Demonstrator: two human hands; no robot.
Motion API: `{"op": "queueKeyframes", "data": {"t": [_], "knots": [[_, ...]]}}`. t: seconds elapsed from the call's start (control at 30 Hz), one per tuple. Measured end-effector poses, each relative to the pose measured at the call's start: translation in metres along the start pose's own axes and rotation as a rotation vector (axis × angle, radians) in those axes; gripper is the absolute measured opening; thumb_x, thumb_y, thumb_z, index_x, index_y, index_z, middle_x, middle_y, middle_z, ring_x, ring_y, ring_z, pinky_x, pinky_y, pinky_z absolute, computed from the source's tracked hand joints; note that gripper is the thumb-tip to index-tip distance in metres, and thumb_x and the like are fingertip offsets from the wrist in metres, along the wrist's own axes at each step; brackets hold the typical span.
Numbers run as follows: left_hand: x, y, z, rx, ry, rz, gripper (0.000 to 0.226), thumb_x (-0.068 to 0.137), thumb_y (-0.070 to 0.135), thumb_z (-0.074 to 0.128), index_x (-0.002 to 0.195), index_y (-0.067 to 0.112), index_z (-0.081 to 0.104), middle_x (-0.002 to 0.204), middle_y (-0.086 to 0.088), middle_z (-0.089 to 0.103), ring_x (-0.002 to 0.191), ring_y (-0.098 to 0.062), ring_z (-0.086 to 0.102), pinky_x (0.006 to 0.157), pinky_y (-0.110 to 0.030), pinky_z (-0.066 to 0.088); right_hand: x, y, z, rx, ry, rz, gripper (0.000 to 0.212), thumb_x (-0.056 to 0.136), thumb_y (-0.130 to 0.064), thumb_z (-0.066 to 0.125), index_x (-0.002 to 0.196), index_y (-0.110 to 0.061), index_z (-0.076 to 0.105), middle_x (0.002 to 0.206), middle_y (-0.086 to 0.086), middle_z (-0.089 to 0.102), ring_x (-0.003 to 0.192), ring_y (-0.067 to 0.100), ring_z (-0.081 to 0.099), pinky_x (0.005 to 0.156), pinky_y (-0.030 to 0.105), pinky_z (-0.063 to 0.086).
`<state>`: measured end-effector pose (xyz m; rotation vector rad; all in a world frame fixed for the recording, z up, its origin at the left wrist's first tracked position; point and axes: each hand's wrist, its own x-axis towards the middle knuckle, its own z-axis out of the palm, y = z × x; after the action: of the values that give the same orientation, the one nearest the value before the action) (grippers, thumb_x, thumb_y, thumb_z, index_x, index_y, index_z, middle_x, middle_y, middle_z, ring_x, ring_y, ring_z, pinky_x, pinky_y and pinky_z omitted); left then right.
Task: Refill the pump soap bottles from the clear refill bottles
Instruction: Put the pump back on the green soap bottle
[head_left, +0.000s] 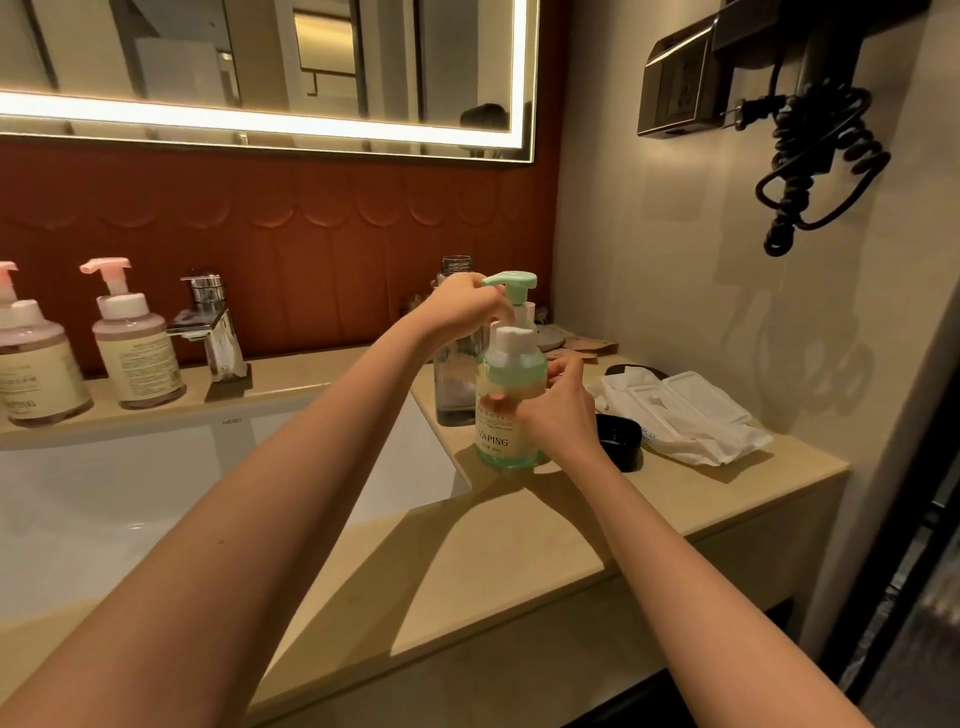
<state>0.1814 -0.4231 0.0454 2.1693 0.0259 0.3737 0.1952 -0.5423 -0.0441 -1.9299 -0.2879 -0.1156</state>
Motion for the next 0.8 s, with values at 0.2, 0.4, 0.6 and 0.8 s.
{"op": "queueKeyframes", "data": {"t": [0.2, 0.4, 0.6, 0.8], "knots": [[0.000, -0.003, 0.004, -0.012, 0.028, 0.082, 0.040, 0.074, 0.014, 0.076, 0.102, 0.014, 0.047, 0.083, 0.004, 0.057, 0.079, -0.009, 0.057, 0.073, -0.024, 0.048, 0.001, 0.000, -0.001, -0.016, -0.014, -0.013, 0.069, 0.068, -0.034, 0.081, 0.114, -0.020, 0.031, 0.129, 0.004, 0.051, 0.118, 0.024, 0.051, 0.094, 0.039, 0.046], [-0.005, -0.007, -0.004, -0.114, -0.128, 0.029, 0.075, 0.086, -0.007, 0.057, 0.146, 0.014, 0.017, 0.128, -0.014, 0.057, 0.121, -0.023, 0.053, 0.100, -0.038, 0.043, 0.005, 0.003, -0.004, 0.038, -0.073, -0.017, 0.069, 0.068, -0.032, 0.082, 0.115, -0.021, 0.032, 0.133, 0.004, 0.049, 0.122, 0.024, 0.049, 0.095, 0.040, 0.046], [-0.012, -0.011, 0.012, -0.044, 0.030, 0.090, 0.093, 0.078, 0.029, 0.073, 0.148, 0.017, 0.013, 0.127, -0.006, 0.047, 0.115, -0.019, 0.048, 0.090, -0.028, 0.039, 0.007, 0.008, -0.004, 0.109, -0.135, -0.003, 0.068, 0.068, -0.023, 0.082, 0.116, -0.019, 0.034, 0.133, 0.005, 0.051, 0.123, 0.025, 0.048, 0.099, 0.043, 0.043], [-0.012, -0.016, -0.003, -0.156, -0.149, 0.021, 0.093, 0.084, -0.002, 0.061, 0.150, 0.016, -0.002, 0.134, -0.008, 0.053, 0.121, -0.017, 0.049, 0.097, -0.035, 0.038, 0.008, 0.011, -0.008, 0.170, -0.222, -0.014, 0.066, 0.070, -0.019, 0.080, 0.118, -0.021, 0.035, 0.136, 0.005, 0.048, 0.125, 0.025, 0.047, 0.101, 0.045, 0.042]]}}
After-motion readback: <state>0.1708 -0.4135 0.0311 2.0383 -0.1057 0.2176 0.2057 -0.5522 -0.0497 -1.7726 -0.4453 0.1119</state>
